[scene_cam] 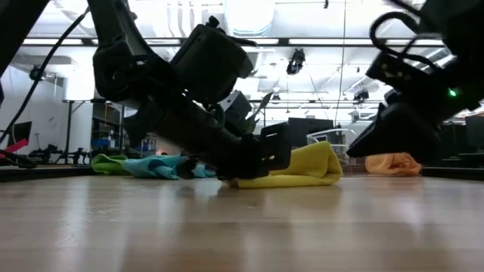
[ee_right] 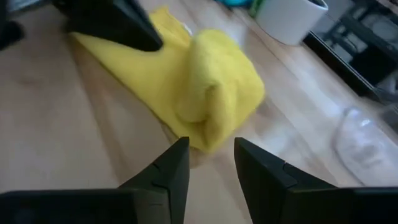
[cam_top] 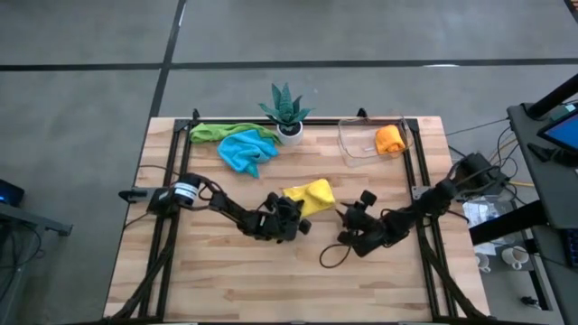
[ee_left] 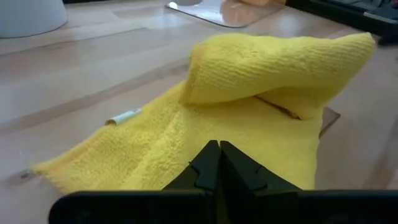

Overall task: Roll microfiber towels into tight, uniform cylinder then place into a basket
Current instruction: Roll the yellow microfiber cloth

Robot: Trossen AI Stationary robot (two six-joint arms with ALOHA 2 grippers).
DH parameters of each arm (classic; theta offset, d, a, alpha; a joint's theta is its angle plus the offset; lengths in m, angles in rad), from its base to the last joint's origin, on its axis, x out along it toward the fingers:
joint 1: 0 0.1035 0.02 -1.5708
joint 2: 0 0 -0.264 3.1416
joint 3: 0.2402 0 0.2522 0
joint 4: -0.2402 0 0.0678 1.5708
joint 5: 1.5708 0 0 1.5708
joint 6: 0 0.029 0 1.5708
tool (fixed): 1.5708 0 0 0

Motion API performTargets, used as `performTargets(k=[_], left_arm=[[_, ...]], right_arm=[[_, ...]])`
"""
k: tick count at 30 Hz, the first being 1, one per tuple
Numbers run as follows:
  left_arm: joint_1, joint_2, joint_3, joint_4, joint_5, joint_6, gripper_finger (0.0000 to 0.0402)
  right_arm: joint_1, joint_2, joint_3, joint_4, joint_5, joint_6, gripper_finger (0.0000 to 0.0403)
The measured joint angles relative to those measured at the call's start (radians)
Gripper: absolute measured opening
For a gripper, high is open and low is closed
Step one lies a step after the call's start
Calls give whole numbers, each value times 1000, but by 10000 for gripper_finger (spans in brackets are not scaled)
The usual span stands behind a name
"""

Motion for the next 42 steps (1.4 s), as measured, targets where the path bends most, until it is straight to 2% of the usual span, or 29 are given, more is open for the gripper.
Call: performTargets(k=[4, 9, 16, 19, 23, 31, 38, 42], left_arm=[[1, -2, -3, 9, -10, 35, 0], [3, -4, -2, 32, -17, 84, 0], [14, -5, -2, 33, -19, 88, 0], [15, -5, -2, 33, -20, 88, 0], [15, -5, -2, 34, -22, 89, 0], [15, -6, -2, 42, -22, 113, 0], [15, -6, -2, 43, -22, 113, 0], [15, -7, -2, 43, -22, 113, 0]], right_arm=[[28, 3, -43, 170, 2, -45, 117], [35, 7, -27, 180, 1, -42, 132], [20, 9, 53, 34, -1, -49, 220], [13, 11, 61, 28, 1, -44, 260], [-19, 44, 56, 41, 6, 60, 290], [-65, 157, 54, 211, 29, 71, 294], [-108, 211, 54, 275, 113, 67, 290], [-130, 216, 54, 278, 96, 57, 288]])
